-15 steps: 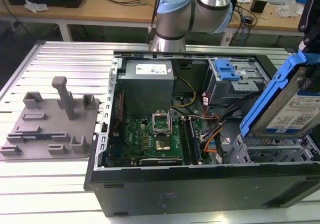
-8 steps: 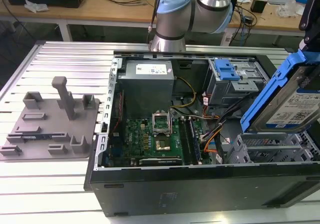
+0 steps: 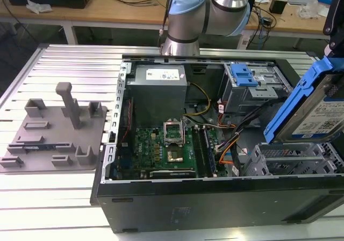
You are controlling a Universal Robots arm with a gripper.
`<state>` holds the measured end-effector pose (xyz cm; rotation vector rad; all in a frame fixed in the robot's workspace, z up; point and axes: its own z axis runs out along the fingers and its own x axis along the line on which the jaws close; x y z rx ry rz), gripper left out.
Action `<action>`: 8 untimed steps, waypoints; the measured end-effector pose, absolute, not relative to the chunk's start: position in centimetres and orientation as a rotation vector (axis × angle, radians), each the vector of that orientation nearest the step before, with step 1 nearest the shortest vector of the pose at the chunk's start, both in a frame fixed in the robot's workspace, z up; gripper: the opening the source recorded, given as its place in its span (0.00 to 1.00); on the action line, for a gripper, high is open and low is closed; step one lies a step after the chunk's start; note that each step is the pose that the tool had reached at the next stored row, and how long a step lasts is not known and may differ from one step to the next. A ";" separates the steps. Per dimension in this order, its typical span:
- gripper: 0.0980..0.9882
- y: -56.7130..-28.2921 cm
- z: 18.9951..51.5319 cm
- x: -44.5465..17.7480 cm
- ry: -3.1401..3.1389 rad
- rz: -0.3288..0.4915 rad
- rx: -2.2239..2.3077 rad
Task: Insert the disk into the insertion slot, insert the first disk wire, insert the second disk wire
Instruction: 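Insert the disk into the insertion slot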
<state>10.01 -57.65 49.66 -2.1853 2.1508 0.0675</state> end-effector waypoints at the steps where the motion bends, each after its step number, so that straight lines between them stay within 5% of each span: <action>1: 0.30 -57.7 49.6 10.0 2.152 0.061 -2.187; 8: 0.30 -57.7 49.4 10.0 2.232 0.045 -2.117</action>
